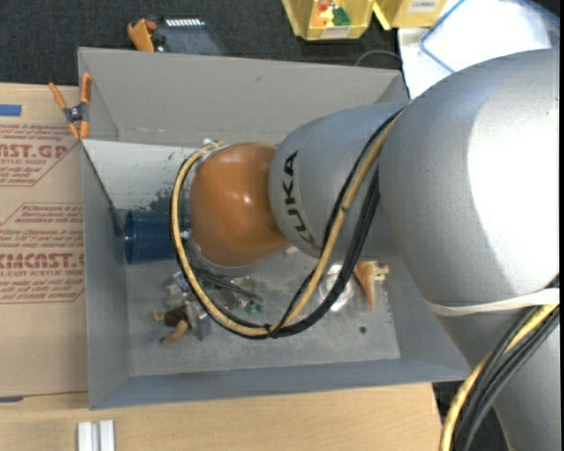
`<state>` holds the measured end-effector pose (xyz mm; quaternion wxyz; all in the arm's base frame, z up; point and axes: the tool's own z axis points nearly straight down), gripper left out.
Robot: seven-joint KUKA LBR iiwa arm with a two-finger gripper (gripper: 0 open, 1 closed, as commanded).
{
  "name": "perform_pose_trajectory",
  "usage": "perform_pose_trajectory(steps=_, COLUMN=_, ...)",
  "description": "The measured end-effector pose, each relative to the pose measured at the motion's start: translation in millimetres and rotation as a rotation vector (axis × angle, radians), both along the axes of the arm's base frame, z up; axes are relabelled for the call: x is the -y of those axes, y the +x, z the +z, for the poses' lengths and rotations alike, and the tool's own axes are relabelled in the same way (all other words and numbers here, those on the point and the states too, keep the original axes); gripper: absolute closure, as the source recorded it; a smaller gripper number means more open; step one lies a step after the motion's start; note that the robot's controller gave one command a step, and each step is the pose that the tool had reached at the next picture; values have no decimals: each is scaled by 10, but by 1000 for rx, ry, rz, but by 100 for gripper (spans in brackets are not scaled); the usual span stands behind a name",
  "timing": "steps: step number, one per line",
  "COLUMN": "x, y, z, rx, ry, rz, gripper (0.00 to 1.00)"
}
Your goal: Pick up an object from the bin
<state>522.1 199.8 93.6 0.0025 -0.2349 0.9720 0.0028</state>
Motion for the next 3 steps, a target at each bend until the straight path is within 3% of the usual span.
perform_pose_trajectory(steps=3, x=-11, y=-2, z=475, rx=2, ry=0, rz=0, gripper=100)
